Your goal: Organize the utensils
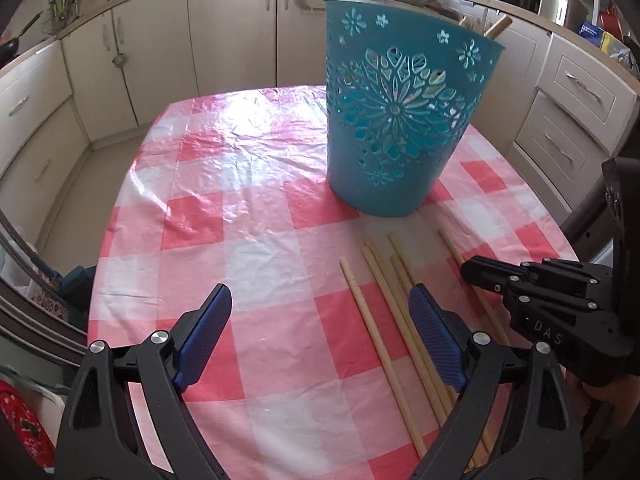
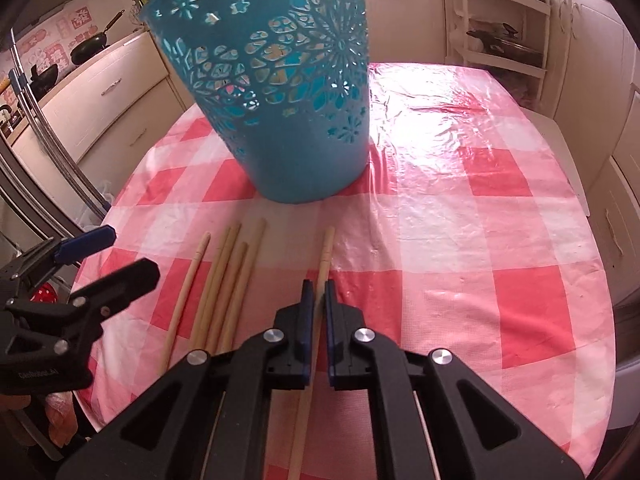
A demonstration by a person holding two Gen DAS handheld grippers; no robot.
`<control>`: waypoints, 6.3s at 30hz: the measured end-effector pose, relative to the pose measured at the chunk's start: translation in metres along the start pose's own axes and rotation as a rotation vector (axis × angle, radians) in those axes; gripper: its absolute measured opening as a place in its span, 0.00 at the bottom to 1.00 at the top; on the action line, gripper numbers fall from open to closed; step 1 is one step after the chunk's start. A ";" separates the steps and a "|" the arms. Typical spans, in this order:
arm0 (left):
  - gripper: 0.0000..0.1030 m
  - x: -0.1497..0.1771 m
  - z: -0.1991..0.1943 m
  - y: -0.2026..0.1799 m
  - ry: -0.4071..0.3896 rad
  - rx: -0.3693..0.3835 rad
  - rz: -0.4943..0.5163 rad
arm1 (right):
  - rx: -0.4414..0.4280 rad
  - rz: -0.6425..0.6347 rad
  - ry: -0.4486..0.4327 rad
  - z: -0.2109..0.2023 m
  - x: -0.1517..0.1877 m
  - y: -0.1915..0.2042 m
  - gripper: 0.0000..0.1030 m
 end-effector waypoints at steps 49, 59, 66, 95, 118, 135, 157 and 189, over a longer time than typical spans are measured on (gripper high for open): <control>0.04 -0.030 -0.075 0.011 -0.220 0.110 -0.079 | -0.030 -0.054 -0.039 0.007 -0.004 0.004 0.06; 0.05 -0.064 -0.153 0.003 -0.436 0.214 -0.101 | -0.055 -0.033 -0.037 0.007 -0.004 0.000 0.06; 0.05 -0.125 -0.169 -0.014 -0.565 0.220 -0.071 | -0.070 -0.022 -0.033 0.007 -0.004 -0.002 0.06; 0.05 -0.243 -0.058 -0.013 -0.702 0.157 -0.108 | -0.172 0.052 0.000 0.011 -0.008 -0.015 0.06; 0.58 -0.140 -0.095 0.031 -0.478 0.035 -0.083 | -0.137 0.028 -0.010 0.008 -0.006 -0.011 0.06; 0.63 -0.109 -0.104 0.081 -0.469 0.006 -0.205 | 0.075 -0.217 -0.016 0.012 -0.011 0.022 0.06; 0.68 -0.106 -0.102 0.064 -0.440 -0.063 -0.136 | -0.353 0.138 -0.277 -0.134 -0.071 -0.005 0.05; 0.72 -0.105 -0.091 0.087 -0.404 -0.046 -0.228 | -0.028 0.170 -0.569 -0.086 -0.175 0.004 0.06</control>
Point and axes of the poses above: each gripper's, at about its wrist camera, not at the fingertips, and z roughly the way its jaws point, y to its left, x to its underside, the point moved 4 cm from there along z, roughly the way its jaws point, and after that the axes turned 9 degrees about x, right-handed, at the moved point
